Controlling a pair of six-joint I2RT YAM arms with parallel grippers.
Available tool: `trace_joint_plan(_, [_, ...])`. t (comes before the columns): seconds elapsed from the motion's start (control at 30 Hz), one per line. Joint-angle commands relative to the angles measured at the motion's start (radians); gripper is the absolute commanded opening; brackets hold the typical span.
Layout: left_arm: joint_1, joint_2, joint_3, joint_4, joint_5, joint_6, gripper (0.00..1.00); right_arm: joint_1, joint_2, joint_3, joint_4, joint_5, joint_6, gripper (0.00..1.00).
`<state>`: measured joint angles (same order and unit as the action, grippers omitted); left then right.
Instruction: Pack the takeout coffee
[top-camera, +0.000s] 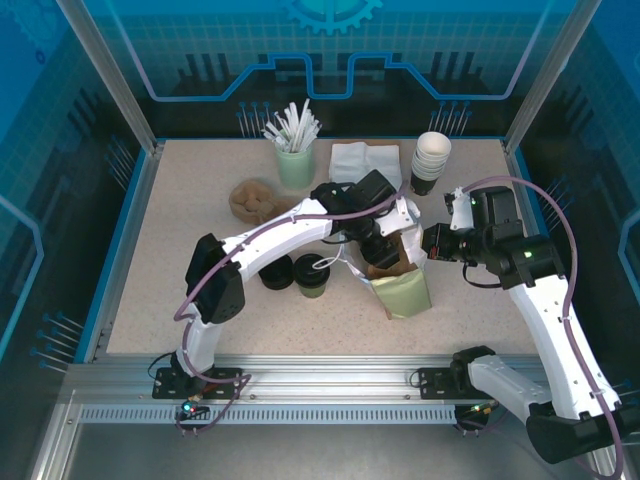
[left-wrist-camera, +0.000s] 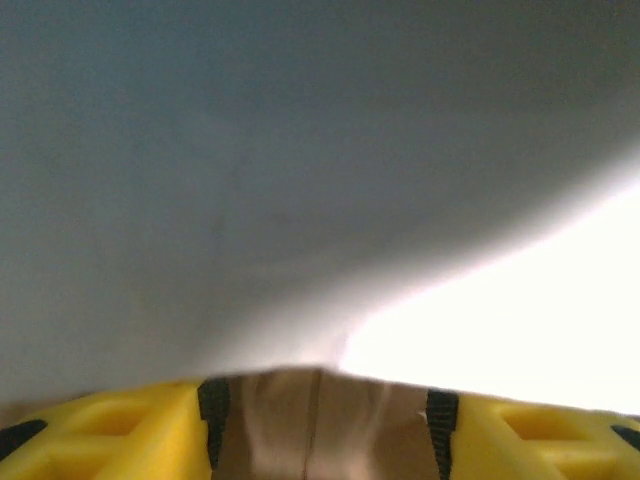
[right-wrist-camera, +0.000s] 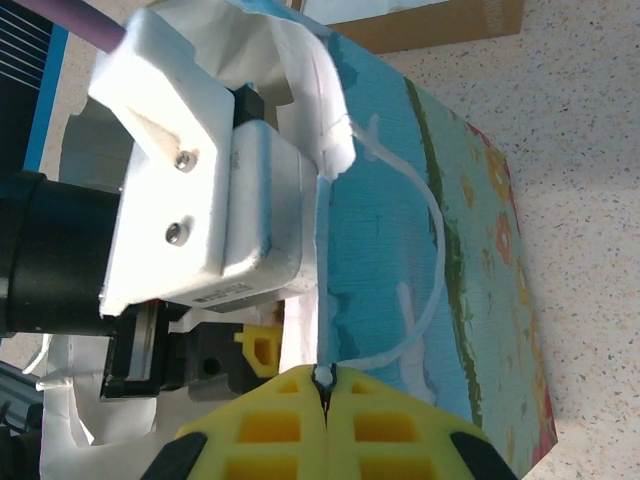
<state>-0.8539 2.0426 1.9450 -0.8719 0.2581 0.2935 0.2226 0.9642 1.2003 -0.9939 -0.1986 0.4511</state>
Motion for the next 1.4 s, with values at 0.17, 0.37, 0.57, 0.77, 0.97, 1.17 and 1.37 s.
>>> trace_joint_plan(0.17, [-0.008, -0.042, 0.088, -0.115, 0.047, 0.005, 0.72, 0.018, 0.004, 0.032, -0.034, -0.019, -0.011, 0.00])
trace_joint_plan(0.37, [-0.008, -0.086, 0.145, -0.166, 0.068, -0.013, 0.76, 0.019, 0.004, 0.037, -0.034, -0.014, -0.007, 0.00])
trace_joint_plan(0.57, [-0.008, -0.154, 0.170, -0.186, 0.067, -0.046, 0.75, 0.019, 0.004, 0.047, -0.029, -0.008, -0.003, 0.00])
trace_joint_plan(0.77, [-0.007, -0.236, 0.166, -0.178, 0.042, -0.106, 0.75, 0.019, 0.023, 0.061, -0.020, 0.003, -0.002, 0.02])
trace_joint_plan(0.97, [-0.002, -0.330, 0.114, -0.159, -0.005, -0.148, 0.76, 0.014, 0.090, 0.136, -0.069, 0.089, -0.059, 0.27])
trace_joint_plan(1.17, [0.015, -0.413, 0.017, -0.127, -0.011, -0.177, 0.76, -0.017, 0.210, 0.303, -0.169, 0.188, -0.155, 0.37])
trace_joint_plan(1.37, [0.032, -0.489, -0.072, -0.105, -0.018, -0.192, 0.77, -0.066, 0.301, 0.437, -0.222, 0.215, -0.235, 0.48])
